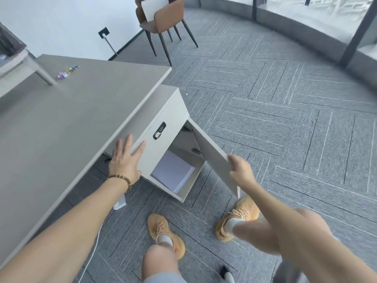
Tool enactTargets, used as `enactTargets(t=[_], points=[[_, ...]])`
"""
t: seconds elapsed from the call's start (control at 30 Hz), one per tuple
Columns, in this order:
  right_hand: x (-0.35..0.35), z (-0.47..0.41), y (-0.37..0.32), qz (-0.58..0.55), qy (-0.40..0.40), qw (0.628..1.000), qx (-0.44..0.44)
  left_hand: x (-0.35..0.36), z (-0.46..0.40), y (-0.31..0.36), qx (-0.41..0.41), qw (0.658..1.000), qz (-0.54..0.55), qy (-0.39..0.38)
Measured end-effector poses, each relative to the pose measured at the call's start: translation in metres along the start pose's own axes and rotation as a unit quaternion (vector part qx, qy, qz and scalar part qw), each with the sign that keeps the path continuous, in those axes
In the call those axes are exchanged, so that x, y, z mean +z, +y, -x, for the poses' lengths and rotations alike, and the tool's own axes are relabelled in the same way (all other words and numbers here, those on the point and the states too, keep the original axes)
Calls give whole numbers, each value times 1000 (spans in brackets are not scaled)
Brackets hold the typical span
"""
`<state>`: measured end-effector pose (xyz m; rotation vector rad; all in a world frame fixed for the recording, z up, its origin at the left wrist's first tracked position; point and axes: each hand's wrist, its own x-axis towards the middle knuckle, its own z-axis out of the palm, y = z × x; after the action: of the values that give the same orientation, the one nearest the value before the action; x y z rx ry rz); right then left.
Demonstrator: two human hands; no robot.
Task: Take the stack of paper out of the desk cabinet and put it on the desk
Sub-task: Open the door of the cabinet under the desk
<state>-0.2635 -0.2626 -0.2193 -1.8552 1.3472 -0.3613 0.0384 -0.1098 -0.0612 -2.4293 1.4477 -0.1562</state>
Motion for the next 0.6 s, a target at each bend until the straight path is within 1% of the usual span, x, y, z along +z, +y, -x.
enactTargets(t=[0.1, 0.27, 0.4, 0.5, 0.6], points=[[-24, -19, 11, 49, 14, 999, 10, 1, -1, 3, -6, 1000, 3, 3], [-41, -39, 10, 51, 39, 998, 12, 4, -3, 2, -9, 1000, -4, 2], [-42, -50, 16, 128, 63, 990, -2, 4, -3, 3, -7, 1000, -5, 6], [-41, -57, 15, 205, 44, 978, 7, 4, -2, 3, -12, 1000, 3, 4], [-43, -62, 11, 257, 31, 966, 15, 4, -3, 2, -8, 1000, 12, 5]])
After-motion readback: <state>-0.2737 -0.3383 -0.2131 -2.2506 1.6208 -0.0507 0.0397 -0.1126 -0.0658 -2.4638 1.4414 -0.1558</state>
